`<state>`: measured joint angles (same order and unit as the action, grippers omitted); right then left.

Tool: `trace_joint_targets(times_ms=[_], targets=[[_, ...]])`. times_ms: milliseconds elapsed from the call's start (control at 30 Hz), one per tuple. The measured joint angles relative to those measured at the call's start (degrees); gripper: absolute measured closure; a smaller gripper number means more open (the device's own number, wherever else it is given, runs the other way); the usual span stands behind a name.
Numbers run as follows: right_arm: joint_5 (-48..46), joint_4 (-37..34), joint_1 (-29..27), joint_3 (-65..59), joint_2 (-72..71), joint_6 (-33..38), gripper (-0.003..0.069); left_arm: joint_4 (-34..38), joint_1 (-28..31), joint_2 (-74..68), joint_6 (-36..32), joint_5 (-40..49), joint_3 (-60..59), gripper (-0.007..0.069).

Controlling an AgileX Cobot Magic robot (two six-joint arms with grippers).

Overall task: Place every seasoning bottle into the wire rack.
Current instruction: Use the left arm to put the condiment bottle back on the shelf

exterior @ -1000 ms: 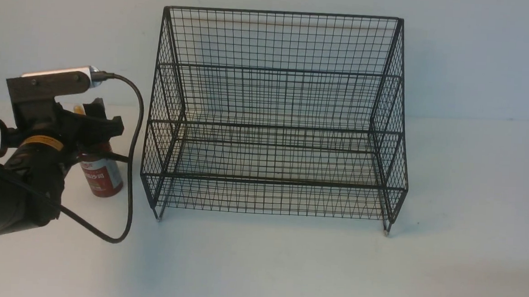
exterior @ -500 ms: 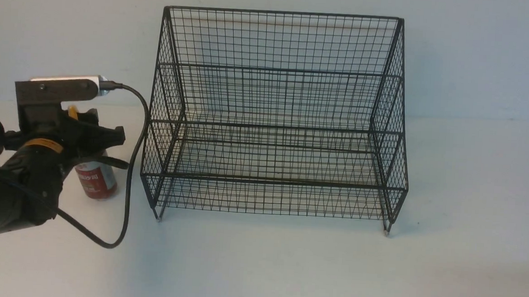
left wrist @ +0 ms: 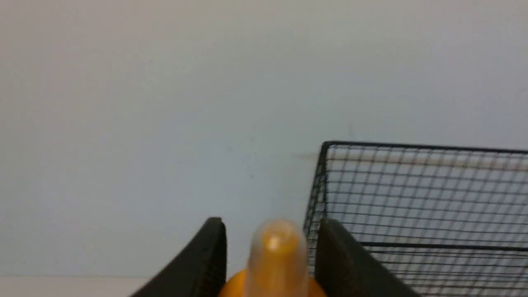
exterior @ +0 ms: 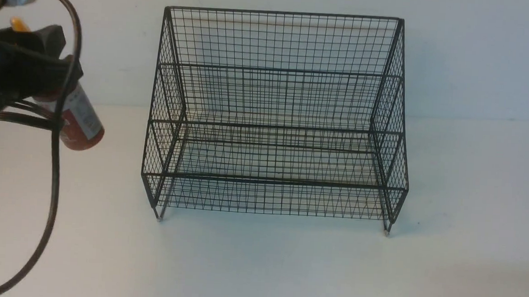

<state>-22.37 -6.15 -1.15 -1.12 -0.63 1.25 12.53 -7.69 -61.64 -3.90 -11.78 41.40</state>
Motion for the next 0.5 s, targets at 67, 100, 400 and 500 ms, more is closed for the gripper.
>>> trace_joint_targets(times_ms=[67, 100, 400, 500], targets=[[0.00, 0.00, 0.00, 0.00, 0.00, 0.00, 0.0672, -0.80, -3.11, 1.83, 0.79, 0.14, 0.11, 0.0367], [0.00, 0.00, 0.00, 0.00, 0.00, 0.00, 0.0672, -0.91, -3.40, 1.89, 0.79, 0.14, 0.11, 0.0367], [0.00, 0.00, 0.00, 0.00, 0.00, 0.00, 0.0672, -2.95, -13.06, -6.45, 0.94, -6.61, 4.95, 0.0367], [0.00, 0.00, 0.00, 0.00, 0.00, 0.00, 0.0672, -2.95, -13.31, -11.17, 0.94, -7.01, 9.43, 0.0367]])
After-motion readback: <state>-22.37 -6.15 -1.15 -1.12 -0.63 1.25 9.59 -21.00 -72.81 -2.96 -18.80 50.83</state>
